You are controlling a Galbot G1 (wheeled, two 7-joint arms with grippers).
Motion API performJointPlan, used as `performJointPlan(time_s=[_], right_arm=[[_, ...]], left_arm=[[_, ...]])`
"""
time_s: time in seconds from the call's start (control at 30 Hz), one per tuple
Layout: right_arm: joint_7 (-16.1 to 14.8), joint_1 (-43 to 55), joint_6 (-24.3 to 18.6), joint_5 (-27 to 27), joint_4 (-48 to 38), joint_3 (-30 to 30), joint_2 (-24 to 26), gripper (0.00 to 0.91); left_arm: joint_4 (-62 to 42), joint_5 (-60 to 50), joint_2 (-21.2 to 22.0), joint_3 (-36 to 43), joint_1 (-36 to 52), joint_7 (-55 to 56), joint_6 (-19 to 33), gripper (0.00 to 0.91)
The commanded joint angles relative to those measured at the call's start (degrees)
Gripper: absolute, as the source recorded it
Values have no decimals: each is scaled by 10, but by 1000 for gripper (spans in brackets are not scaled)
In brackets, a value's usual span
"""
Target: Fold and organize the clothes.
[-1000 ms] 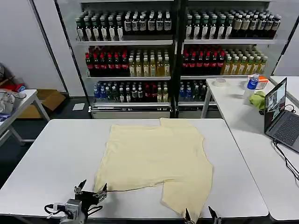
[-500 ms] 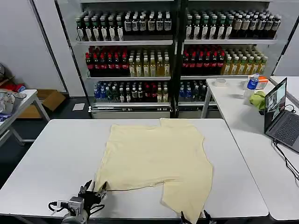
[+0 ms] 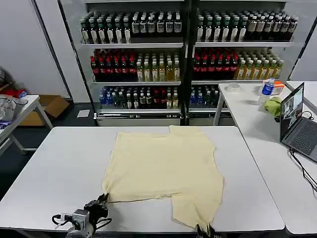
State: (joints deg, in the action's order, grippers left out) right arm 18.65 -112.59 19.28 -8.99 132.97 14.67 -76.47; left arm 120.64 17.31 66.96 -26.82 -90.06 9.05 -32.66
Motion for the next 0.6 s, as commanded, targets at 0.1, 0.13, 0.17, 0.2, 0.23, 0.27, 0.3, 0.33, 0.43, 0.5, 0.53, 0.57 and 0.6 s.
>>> performJointPlan(time_s=[0.1, 0.13, 0.17, 0.2, 0.23, 0.27, 0.3, 0.33, 0.43, 0.5, 0.53, 0.57, 0.6], right_arm=[[-5, -23, -15, 15, 37, 0, 1, 0], [-7, -32, -19, 22, 50, 1, 3, 0], [-8, -36, -20, 26, 56, 1, 4, 0], [-8, -37, -21, 28, 62, 3, 5, 0], [-8, -48, -24, 29, 74, 5, 8, 0], [-8, -54, -26, 30, 83, 7, 11, 0], [-9, -59, -27, 31, 90, 10, 14, 0], [-10, -65, -28, 31, 103, 15, 17, 0], [-11, -75, -29, 30, 122, 25, 23, 0], [-11, -80, -29, 29, 131, 30, 26, 0], [-11, -83, -30, 28, 137, 35, 29, 0], [-11, -84, -30, 28, 139, 37, 29, 0], [-11, -85, -30, 26, 143, 41, 31, 0]], left_arm=[[41, 17, 0, -11, -18, -1, 9, 30], [51, 19, 1, -15, -25, -2, 11, 30], [54, 19, 1, -17, -28, -2, 11, 30], [61, 20, 1, -21, -33, -3, 13, 30], [71, 21, 2, -26, -40, -3, 15, 30], [76, 22, 3, -29, -44, -3, 16, 30], [78, 25, 4, -33, -49, -3, 16, 30], [88, 28, 4, -38, -56, -3, 17, 30], [103, 30, 3, -46, -70, -3, 17, 30], [110, 32, 1, -52, -73, -3, 17, 30], [115, 35, -1, -55, -75, -3, 17, 30], [117, 38, -2, -59, -76, -3, 16, 30], [119, 41, -5, -62, -77, -3, 16, 30]])
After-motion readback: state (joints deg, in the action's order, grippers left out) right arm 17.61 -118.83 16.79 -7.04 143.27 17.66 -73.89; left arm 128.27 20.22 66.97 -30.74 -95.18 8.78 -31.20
